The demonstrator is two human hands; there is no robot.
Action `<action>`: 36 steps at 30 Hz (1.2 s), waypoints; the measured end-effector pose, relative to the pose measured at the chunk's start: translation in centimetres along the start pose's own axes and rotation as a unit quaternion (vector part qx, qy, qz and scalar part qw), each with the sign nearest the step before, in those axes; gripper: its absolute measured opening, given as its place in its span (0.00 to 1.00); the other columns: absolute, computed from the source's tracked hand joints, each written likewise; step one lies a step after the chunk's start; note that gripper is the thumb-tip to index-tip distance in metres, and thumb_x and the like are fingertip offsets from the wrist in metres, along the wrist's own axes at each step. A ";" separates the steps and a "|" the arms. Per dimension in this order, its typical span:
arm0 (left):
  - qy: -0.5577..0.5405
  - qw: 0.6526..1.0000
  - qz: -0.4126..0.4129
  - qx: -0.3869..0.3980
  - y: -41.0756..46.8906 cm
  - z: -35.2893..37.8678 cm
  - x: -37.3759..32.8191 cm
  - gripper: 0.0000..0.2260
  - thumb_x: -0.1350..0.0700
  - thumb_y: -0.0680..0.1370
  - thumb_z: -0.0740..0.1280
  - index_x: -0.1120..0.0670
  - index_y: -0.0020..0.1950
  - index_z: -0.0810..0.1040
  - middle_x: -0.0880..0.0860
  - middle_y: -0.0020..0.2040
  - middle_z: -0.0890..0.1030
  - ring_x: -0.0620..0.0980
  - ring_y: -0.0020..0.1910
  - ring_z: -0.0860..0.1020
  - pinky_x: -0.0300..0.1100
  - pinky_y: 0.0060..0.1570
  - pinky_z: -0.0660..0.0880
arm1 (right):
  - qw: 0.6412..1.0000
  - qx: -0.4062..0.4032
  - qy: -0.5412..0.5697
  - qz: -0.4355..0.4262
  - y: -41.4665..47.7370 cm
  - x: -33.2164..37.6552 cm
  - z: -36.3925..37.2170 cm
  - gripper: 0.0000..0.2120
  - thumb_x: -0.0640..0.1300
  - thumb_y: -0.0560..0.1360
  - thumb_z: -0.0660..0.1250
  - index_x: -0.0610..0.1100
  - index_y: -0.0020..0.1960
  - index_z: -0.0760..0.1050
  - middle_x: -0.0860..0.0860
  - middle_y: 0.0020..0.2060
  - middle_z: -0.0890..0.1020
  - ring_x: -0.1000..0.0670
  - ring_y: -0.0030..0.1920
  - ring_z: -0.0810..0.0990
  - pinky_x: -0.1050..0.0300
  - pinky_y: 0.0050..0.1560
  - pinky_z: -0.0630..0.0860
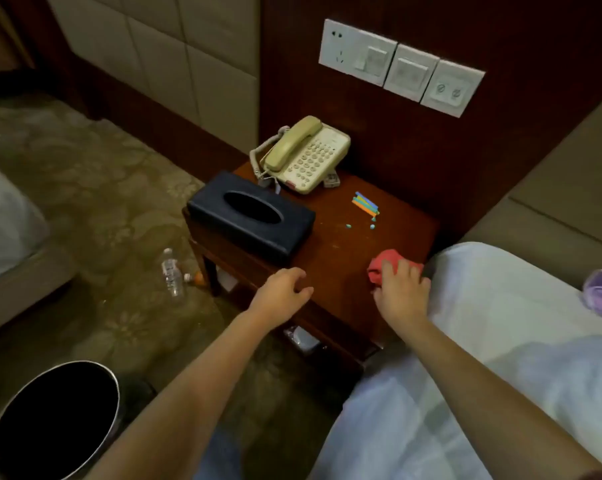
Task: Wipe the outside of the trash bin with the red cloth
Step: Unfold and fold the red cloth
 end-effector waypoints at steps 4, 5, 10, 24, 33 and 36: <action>0.006 1.000 -0.018 0.022 0.7 0.2 -0.6 0.21 0.47 0.78 0.63 0.52 0.69 0.68 0.52 0.65 0.73 0.50 0.61 0.73 0.48 0.60 0.73 | 0.996 0.071 -0.007 0.044 0.6 -1.5 1.3 0.21 0.46 0.76 0.61 0.47 0.68 0.62 0.44 0.63 0.68 0.41 0.64 0.68 0.46 0.60 0.66; 0.009 1.000 -0.019 0.023 1.0 0.0 -0.6 0.21 0.48 0.77 0.63 0.52 0.69 0.68 0.52 0.65 0.73 0.50 0.61 0.73 0.48 0.60 0.73 | 0.997 0.075 -0.005 0.035 1.0 -1.3 1.4 0.19 0.44 0.77 0.60 0.47 0.67 0.63 0.44 0.63 0.69 0.42 0.64 0.68 0.46 0.60 0.65; 0.015 1.000 -0.018 0.002 1.4 -1.4 -0.4 0.20 0.48 0.78 0.63 0.52 0.68 0.70 0.51 0.64 0.73 0.50 0.60 0.74 0.48 0.60 0.74 | 0.997 0.063 -0.051 -0.005 1.9 -1.0 1.7 0.18 0.41 0.76 0.60 0.48 0.66 0.68 0.46 0.62 0.70 0.44 0.64 0.67 0.47 0.61 0.64; -0.006 0.999 -0.017 0.042 -3.0 -6.0 -5.4 0.24 0.52 0.77 0.65 0.49 0.72 0.63 0.54 0.68 0.69 0.52 0.66 0.70 0.43 0.61 0.69 | 0.917 0.002 0.326 -0.228 -2.8 4.4 -9.1 0.08 0.41 0.81 0.52 0.52 0.44 0.62 0.54 0.31 0.73 0.57 0.29 0.74 0.64 0.27 0.66; -0.141 0.989 -0.021 -0.029 -13.5 -16.5 -3.4 0.08 0.63 0.76 0.63 0.53 0.48 0.78 0.44 0.32 0.78 0.35 0.28 0.75 0.28 0.29 0.70 | 0.802 -0.100 0.397 -0.435 -10.9 18.4 -20.2 0.07 0.40 0.79 0.52 0.45 0.42 0.60 0.49 0.33 0.68 0.45 0.33 0.69 0.46 0.34 0.64; -0.080 0.985 -0.038 -0.148 -16.9 -21.1 -1.0 0.05 0.62 0.75 0.64 0.58 0.47 0.79 0.49 0.35 0.78 0.43 0.33 0.75 0.31 0.32 0.71 | 0.781 -0.119 0.402 -0.463 -12.6 22.9 -22.9 0.08 0.39 0.81 0.52 0.42 0.43 0.61 0.47 0.34 0.67 0.44 0.32 0.67 0.43 0.33 0.63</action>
Point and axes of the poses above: each hand's wrist, its own y-axis towards the middle knuckle, its own z-axis out of the palm, x = y × z, the point moved 5 cm from there along y, towards the middle knuckle
